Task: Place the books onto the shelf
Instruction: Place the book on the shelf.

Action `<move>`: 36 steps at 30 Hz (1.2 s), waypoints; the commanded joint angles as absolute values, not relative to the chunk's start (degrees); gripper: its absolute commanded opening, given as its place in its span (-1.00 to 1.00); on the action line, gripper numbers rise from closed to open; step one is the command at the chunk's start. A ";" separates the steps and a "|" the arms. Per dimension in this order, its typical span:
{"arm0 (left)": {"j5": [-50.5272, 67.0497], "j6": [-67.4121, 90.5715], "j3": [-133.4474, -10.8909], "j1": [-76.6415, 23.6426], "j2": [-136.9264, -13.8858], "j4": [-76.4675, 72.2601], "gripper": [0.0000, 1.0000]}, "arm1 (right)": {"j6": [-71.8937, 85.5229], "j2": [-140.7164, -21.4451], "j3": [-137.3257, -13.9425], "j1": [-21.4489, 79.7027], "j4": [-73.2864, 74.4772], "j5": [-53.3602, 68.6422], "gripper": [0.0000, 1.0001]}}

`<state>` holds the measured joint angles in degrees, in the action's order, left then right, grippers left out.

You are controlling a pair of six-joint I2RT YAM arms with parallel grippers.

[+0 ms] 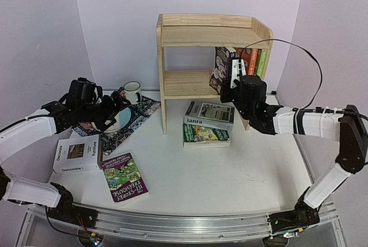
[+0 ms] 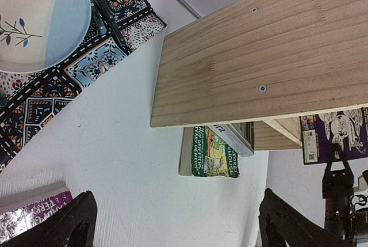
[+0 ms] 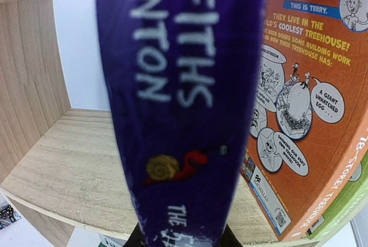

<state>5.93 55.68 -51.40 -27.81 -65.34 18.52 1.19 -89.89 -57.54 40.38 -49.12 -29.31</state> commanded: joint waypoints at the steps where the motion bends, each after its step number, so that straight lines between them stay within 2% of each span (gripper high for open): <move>1: 5.24 55.28 -53.02 -27.81 -64.65 17.58 0.99 | 2.73 -90.86 -63.08 38.46 -54.76 -30.32 -1.00; 36: 4.57 54.93 -53.78 -27.77 -66.53 17.55 0.99 | 3.24 -91.56 -64.05 30.43 -55.87 -28.48 -1.00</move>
